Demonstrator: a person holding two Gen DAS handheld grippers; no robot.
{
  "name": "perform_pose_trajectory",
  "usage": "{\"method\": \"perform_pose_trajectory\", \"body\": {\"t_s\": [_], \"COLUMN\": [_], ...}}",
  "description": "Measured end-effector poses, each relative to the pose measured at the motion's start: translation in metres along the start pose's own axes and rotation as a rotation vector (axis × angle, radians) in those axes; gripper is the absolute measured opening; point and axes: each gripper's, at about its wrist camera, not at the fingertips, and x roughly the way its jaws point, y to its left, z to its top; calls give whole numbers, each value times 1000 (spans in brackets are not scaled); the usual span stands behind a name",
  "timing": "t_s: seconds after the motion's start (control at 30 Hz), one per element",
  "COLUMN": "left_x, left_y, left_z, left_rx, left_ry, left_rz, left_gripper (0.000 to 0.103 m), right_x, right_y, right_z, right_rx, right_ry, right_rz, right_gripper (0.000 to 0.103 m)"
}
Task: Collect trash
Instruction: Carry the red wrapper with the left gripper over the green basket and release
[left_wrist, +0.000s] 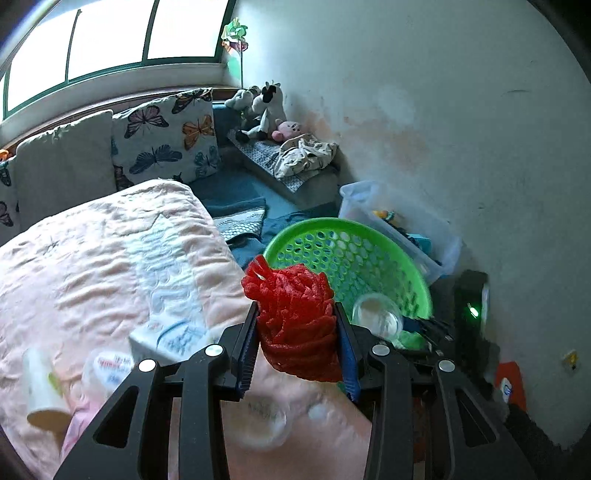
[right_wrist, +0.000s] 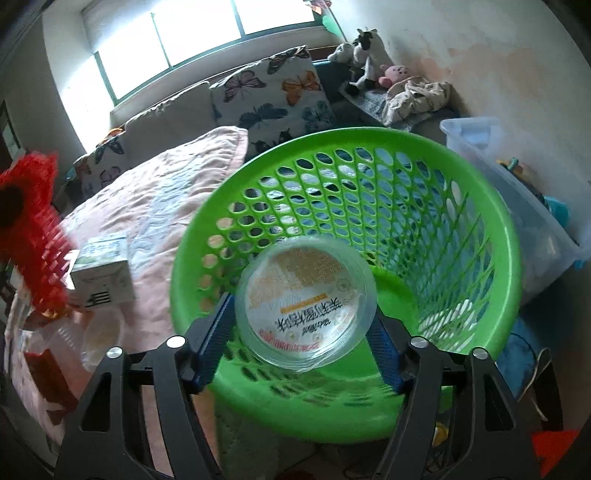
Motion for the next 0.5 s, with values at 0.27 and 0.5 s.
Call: {"method": "perform_pose_trajectory", "body": {"t_s": [0.27, 0.5], "left_x": [61, 96], "left_y": [-7, -19], "left_z": [23, 19], "left_rx": [-30, -18], "left_ry": [65, 129], "left_rz": [-9, -3], "left_gripper": [37, 38], "right_x": [-18, -50], "right_y": [-7, -8], "right_z": [-3, -13], "right_rx": [-20, -45], "right_ry": [-51, -118], "right_rz": [-23, -35], "right_gripper": [78, 81]}}
